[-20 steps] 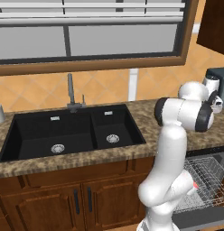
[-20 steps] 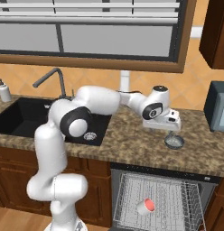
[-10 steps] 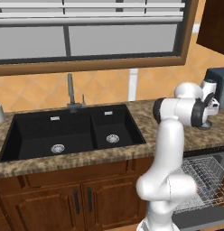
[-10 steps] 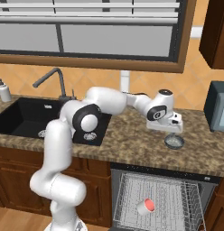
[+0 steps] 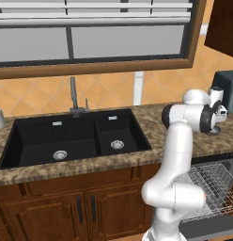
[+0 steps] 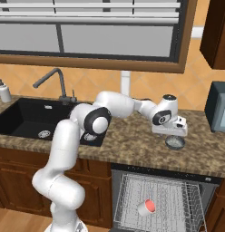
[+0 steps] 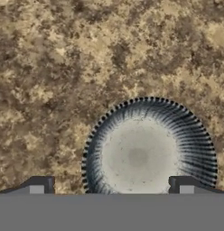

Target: Pick up the cup and bowl from the counter, place them in the dishwasher, and close the dishwasher door.

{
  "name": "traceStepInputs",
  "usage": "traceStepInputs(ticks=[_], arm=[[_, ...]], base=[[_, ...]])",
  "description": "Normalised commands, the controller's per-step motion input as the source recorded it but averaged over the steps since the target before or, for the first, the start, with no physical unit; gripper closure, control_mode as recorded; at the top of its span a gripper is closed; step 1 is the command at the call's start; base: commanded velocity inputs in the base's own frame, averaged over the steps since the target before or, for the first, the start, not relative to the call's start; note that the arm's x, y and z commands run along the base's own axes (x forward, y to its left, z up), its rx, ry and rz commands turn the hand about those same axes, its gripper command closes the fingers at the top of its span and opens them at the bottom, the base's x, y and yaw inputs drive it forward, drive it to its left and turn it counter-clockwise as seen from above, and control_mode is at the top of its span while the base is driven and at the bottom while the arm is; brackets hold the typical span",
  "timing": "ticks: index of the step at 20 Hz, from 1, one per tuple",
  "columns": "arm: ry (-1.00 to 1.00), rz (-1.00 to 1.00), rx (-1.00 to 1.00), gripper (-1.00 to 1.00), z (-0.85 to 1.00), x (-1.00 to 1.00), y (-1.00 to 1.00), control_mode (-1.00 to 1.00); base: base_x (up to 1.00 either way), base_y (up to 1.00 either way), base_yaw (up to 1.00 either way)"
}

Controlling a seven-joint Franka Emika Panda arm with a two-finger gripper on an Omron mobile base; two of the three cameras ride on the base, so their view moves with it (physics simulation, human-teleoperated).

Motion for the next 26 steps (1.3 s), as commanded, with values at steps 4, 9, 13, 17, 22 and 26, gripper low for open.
traceStepInputs(ticks=[4, 9, 13, 17, 22, 26], arm=[[0.00, 0.00, 0.00, -1.00, -0.19, 0.11, -0.19, -1.00], [0.01, 0.00, 0.00, -1.00, -0.20, 0.00, 0.01, -1.00], [0.00, 0.00, 0.00, -1.00, -0.16, 0.00, 0.00, -1.00], [0.00, 0.00, 0.00, -1.00, -0.14, 0.00, 0.01, -1.00], [0.00, 0.02, 0.00, -1.00, -0.11, 0.00, 0.13, -1.00], [0.00, 0.04, 0.00, -1.00, -0.09, 0.00, 0.08, -1.00]], base=[[0.00, 0.00, 0.00], [0.00, 0.00, 0.00], [0.00, 0.00, 0.00], [0.00, 0.00, 0.00], [0.00, 0.00, 0.00], [0.00, 0.00, 0.00]])
